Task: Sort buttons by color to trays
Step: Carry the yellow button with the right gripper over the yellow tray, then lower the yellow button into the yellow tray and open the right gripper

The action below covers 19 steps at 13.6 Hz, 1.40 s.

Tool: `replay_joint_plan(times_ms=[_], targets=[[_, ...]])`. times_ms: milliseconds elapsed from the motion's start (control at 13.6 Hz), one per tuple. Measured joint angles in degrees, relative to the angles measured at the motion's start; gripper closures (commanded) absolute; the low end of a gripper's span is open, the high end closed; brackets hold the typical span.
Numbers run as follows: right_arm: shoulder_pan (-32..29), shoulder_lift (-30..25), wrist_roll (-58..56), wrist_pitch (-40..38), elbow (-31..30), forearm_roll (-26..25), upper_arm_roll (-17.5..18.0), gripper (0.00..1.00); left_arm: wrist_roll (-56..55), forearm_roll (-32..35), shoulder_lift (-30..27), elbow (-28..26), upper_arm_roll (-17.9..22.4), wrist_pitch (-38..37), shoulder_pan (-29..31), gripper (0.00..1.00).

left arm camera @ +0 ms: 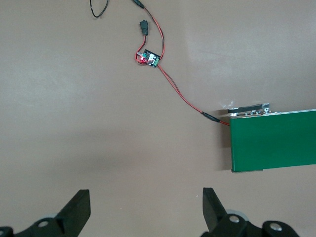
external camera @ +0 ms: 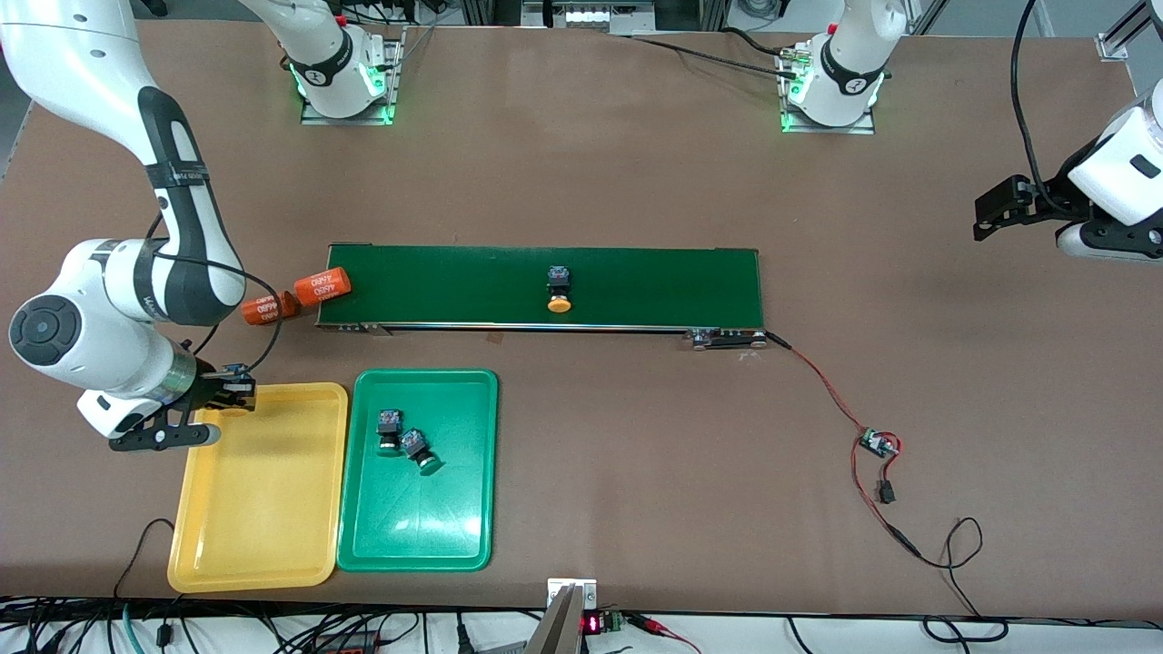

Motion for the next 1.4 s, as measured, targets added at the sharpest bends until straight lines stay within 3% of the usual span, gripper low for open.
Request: replay_joint_plan(times_ms=[443,959,1181,1328,1402], targets=[[-3.21,4.66,-5.34,11.09,1.29,0.00,-0.09,0.76,0.00,0.00,0.00,0.00,0.00,-0.03,0.00,0.00],[-2.73,9.13,-5.36,15.84,7.27,0.00,0.17,0.75,0.00,0.00,0.00,0.00,0.00,-0.04,0.00,0.00],[-2.55,11.38,-5.36,17.84,7.42,0.00,0.20,0.62,0.00,0.00,0.00,0.00,0.00,-0.04,0.00,0.00],[-2.20,12.38,-5.36,17.93,7.45,0.00,0.25,0.45,0.00,0.00,0.00,0.00,0.00,-0.04,0.00,0.00],[-1.90,12.82,-5.35,17.93,7.45,0.00,0.27,0.32,0.00,0.00,0.00,0.00,0.00,-0.04,0.00,0.00]])
